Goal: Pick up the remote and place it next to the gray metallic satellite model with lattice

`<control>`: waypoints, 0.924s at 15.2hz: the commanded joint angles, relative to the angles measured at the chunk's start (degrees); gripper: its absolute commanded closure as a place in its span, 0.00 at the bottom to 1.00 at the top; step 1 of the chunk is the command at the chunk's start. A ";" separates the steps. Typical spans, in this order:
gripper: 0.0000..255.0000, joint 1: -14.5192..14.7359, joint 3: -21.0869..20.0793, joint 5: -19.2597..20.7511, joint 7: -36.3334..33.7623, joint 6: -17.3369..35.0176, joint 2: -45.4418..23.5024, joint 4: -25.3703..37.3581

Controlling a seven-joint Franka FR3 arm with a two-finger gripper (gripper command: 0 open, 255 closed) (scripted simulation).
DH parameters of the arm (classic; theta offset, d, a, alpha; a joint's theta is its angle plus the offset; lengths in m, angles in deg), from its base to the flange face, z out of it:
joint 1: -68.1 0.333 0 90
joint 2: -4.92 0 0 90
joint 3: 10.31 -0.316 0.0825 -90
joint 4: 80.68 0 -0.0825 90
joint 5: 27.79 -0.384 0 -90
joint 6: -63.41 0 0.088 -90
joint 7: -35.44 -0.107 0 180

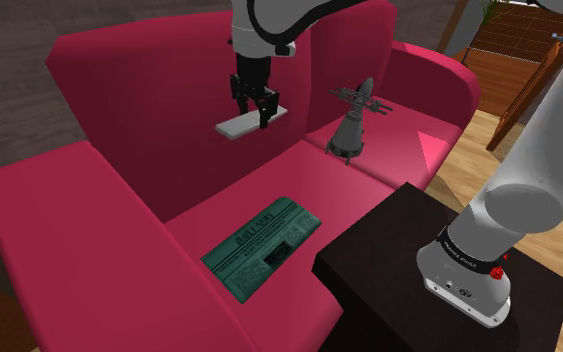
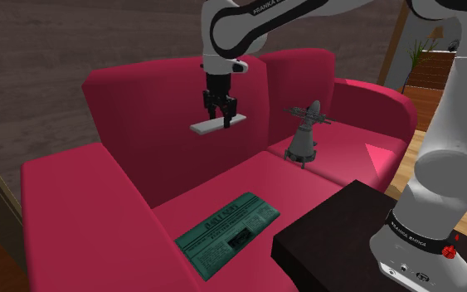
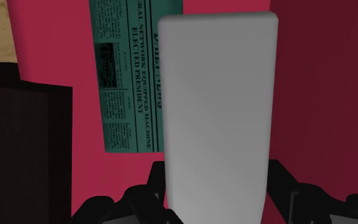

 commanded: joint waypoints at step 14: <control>1.00 -9.40 10.95 -7.54 23.80 3.35 19.59 -21.66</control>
